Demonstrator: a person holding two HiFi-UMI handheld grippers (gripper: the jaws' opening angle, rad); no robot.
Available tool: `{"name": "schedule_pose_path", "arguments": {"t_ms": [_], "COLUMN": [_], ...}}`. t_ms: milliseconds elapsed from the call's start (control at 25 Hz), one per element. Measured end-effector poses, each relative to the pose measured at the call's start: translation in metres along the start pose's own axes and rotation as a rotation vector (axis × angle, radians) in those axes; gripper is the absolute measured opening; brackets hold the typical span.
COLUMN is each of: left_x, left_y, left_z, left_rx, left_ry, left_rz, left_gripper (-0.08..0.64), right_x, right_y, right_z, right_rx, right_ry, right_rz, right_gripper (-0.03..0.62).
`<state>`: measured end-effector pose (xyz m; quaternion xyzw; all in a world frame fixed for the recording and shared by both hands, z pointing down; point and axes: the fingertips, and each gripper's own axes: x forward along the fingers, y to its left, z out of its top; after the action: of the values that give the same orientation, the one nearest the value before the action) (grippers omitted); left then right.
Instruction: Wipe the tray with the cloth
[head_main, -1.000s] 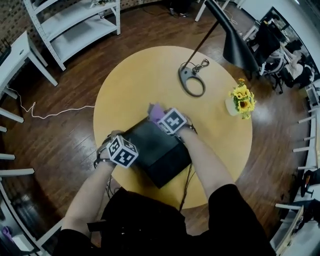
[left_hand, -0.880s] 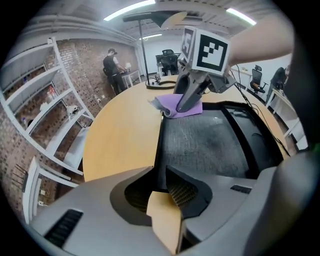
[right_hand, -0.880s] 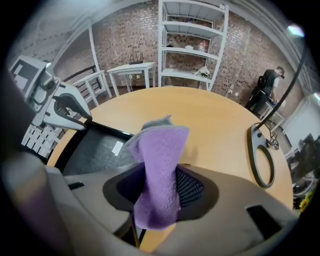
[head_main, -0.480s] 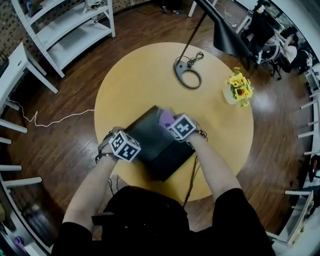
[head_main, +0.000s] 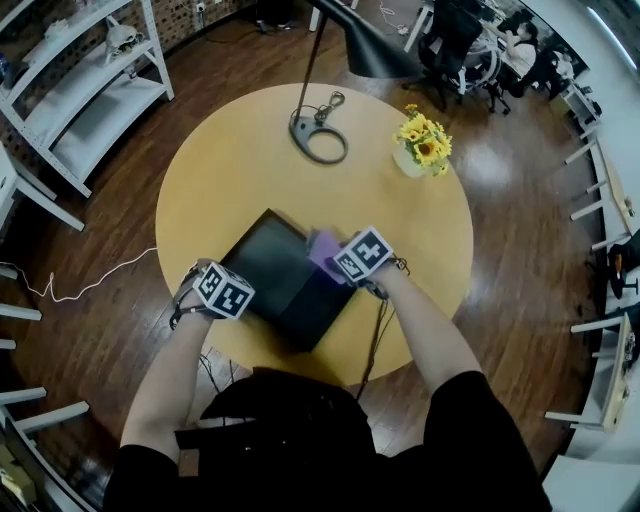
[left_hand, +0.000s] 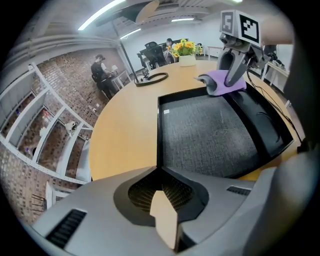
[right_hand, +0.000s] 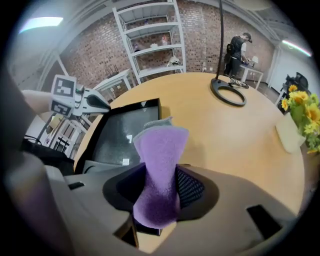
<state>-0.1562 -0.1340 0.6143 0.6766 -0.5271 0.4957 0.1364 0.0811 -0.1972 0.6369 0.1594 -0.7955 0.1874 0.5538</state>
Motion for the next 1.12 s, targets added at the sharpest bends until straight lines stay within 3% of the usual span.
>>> {"name": "schedule_pose_path", "arguments": {"t_ms": [160,360,640,840,1120], "left_x": [0.003,0.003,0.011,0.032,0.063], "left_y": [0.000,-0.001,-0.004,-0.009,-0.046], "left_z": [-0.002,0.002,0.021,0.067,0.127], "left_rx": [0.029,0.069,0.176,0.205,0.354], "left_ry": [0.016,-0.005,-0.098,-0.161,-0.172], "left_rz": [-0.002,0.004,0.010,-0.050,-0.120], "left_gripper": [0.020,0.021,0.020,0.025,0.052], "right_x": [-0.010,-0.018,-0.021,-0.032,-0.040], "right_y": [-0.002,-0.003,0.012,0.028,0.076], "right_z": [-0.038,-0.056,-0.078,-0.109,-0.145], "right_rx": [0.001,0.193,0.317,0.505,0.802], "right_ry": [0.036,-0.077,-0.164,-0.215,-0.323], "right_rz": [-0.012,0.005,-0.070,-0.063,-0.020], "right_gripper": [0.181,0.177,0.158,0.156,0.153]}}
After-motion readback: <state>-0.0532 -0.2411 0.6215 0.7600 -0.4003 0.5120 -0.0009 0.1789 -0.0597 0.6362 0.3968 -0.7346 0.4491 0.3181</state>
